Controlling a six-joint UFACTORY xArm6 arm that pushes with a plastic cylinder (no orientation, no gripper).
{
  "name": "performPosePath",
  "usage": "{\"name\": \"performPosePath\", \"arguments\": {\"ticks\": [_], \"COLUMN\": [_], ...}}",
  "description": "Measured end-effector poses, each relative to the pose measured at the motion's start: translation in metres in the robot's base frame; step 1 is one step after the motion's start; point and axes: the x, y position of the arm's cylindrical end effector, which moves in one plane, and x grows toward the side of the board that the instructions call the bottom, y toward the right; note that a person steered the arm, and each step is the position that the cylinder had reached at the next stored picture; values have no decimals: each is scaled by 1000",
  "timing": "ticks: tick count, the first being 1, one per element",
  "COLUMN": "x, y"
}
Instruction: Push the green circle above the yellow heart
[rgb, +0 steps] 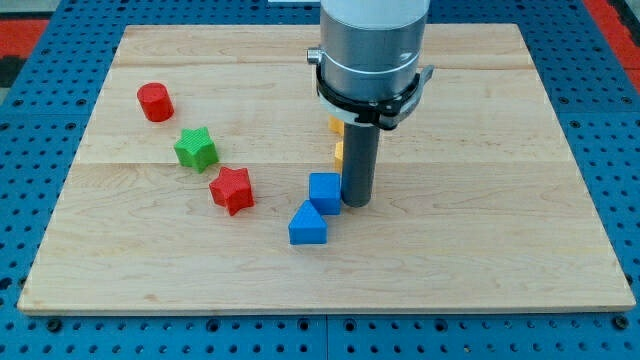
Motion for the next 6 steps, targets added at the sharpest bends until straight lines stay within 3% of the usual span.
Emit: {"name": "performPosePath", "arguments": {"ticks": [1, 6], "x": [22, 25], "y": [35, 38]}}
